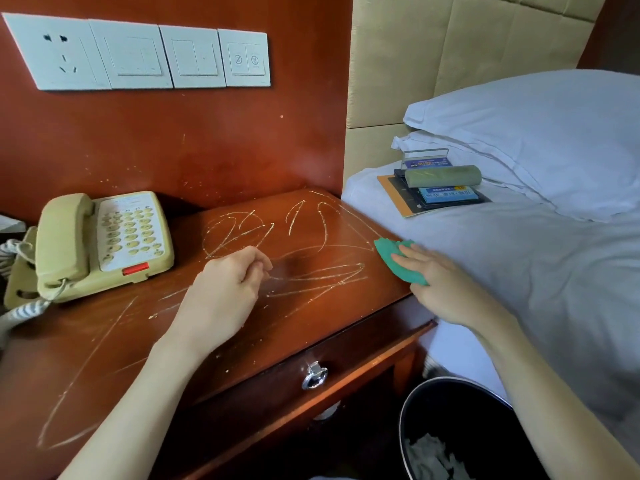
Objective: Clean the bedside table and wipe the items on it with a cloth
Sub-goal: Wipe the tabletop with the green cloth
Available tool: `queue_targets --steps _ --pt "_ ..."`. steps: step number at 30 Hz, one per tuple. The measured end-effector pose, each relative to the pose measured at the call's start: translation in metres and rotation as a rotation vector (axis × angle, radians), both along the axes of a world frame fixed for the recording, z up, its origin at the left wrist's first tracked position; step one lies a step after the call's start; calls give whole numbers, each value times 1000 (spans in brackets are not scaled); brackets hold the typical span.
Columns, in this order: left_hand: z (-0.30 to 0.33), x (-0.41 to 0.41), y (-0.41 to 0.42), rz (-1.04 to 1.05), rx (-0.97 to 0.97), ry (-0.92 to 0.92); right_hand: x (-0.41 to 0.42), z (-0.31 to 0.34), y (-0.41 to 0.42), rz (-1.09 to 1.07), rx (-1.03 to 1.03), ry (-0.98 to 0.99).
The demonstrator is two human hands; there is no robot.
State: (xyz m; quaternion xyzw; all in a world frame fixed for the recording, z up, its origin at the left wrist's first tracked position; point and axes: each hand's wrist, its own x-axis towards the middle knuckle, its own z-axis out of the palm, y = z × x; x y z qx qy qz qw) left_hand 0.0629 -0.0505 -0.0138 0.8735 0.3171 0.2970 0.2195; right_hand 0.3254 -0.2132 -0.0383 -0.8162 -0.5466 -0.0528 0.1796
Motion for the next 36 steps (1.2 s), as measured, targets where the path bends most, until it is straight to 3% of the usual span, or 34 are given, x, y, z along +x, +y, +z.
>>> queue_targets --steps 5,12,20,24,29,31,36 --pt "2 -16 2 27 -20 -92 -33 2 12 -48 47 168" --pt "-2 -43 -3 77 -22 -126 -100 -17 13 214 65 16" --pt "-12 -88 -1 179 19 -152 -94 -17 18 -143 151 60" --pt "-15 -94 -3 215 23 -160 -133 -25 28 55 210 24" --pt "-18 -110 -7 263 120 -113 -148 -25 21 283 142 16" --pt "-18 -122 -7 314 149 -122 -137 -19 17 248 145 94" --pt "-25 -154 -8 520 130 4 -156 -23 25 17 210 23"
